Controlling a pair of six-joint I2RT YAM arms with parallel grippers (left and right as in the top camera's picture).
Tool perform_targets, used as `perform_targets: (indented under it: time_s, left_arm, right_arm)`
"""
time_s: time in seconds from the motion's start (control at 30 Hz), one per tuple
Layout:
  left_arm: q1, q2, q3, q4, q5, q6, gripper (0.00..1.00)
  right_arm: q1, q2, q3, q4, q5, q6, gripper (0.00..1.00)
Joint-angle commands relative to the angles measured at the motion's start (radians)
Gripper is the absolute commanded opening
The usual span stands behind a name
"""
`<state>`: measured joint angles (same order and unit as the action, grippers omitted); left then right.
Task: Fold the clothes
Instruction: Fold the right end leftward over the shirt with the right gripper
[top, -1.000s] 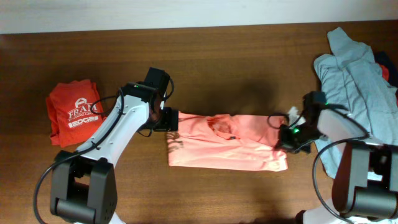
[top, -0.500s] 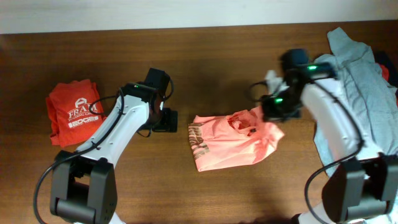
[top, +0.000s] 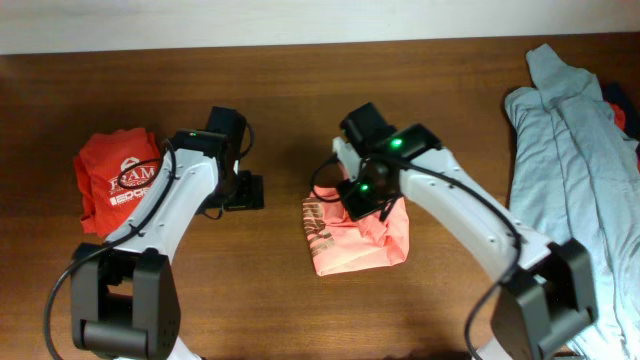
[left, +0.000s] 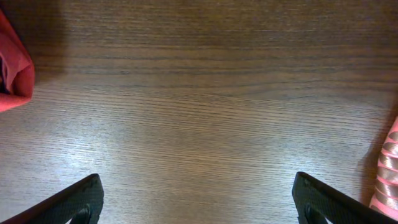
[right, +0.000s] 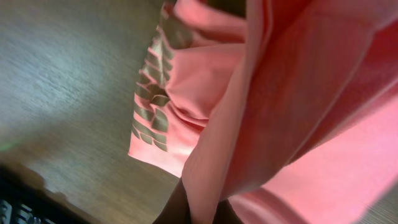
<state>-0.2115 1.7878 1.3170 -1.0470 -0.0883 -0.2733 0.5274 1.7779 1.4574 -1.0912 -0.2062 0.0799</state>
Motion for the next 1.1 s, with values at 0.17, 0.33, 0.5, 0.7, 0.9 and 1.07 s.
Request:
perform_targets:
  time_s: [0.17, 0.33, 0.5, 0.7, 0.9, 1.07]
  left_arm:
    - [0.003, -0.011, -0.004, -0.002, -0.014, 0.005, 0.97]
    - [0.003, -0.011, -0.004, 0.002, -0.014, 0.005, 0.97]
    - [0.003, -0.011, -0.004, 0.003, -0.014, 0.005, 0.97]
    - [0.003, -0.011, -0.004, 0.003, -0.014, 0.005, 0.97]
    - [0.003, -0.011, -0.004, 0.003, -0.014, 0.005, 0.97]
    - [0.003, -0.011, -0.004, 0.005, -0.014, 0.005, 0.97]
  right_arm:
    - [0.117, 0.151, 0.022, 0.04, -0.022, 0.014, 0.04]
    - [0.16, 0.176, 0.022, 0.042, -0.022, 0.034, 0.04]
    - [0.181, 0.176, 0.022, 0.052, -0.026, 0.035, 0.04]
    - [0.181, 0.176, 0.022, 0.077, -0.078, 0.032, 0.05]
    - [0.199, 0.176, 0.022, 0.087, -0.089, 0.018, 0.05]
    - [0.224, 0.177, 0.018, 0.122, -0.089, 0.002, 0.15]
